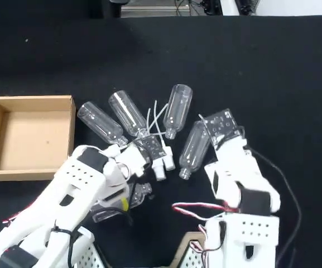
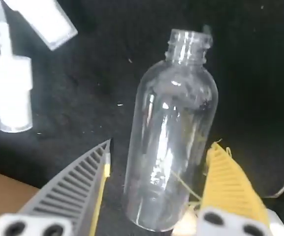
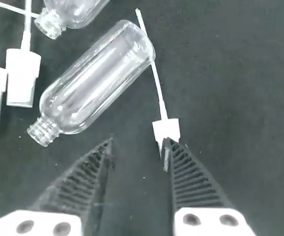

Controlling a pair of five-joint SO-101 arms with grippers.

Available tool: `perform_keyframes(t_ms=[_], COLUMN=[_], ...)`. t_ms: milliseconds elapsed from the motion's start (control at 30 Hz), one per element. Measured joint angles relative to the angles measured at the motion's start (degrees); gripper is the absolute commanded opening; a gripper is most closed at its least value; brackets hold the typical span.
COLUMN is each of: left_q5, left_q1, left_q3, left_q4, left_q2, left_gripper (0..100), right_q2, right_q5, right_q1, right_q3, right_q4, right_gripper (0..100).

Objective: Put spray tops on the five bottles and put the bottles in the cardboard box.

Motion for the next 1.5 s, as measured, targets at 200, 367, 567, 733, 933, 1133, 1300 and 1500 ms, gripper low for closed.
perform_keyframes(t_ms=[200,367,567,733,933,1133,1300,1500], left_q5=[0.6,4.2,4.9,10.8,16.2,16.8,16.9,16.8], left_q1=[2.7,3.3,3.3,3.3,3.3,-1.3,-2.3,-2.2], left_q3=[-0.5,4.0,8.2,8.7,8.7,8.0,4.7,4.1], left_q4=[-4.2,-12.4,-17.4,-21.4,-21.9,-22.1,-21.8,-21.6], left_q2=[0.0,0.0,0.0,0.0,1.0,9.6,14.7,14.9], left_gripper=[29,29,29,29,29,28,28,3], right_q2=[1.8,1.8,1.8,1.8,1.8,1.8,1.8,1.8], right_q5=[0.0,0.0,0.0,0.0,0.0,0.0,0.0,0.0], right_q1=[-0.1,0.0,0.0,0.0,0.0,0.0,0.0,0.0], right_q3=[-0.4,-0.4,-0.4,-0.4,-0.4,-0.4,-0.4,-0.4], right_q4=[0.0,0.4,0.4,0.4,0.4,0.4,0.4,0.4], right_gripper=[12.7,12.7,12.7,12.7,12.7,12.7,12.7,12.7])
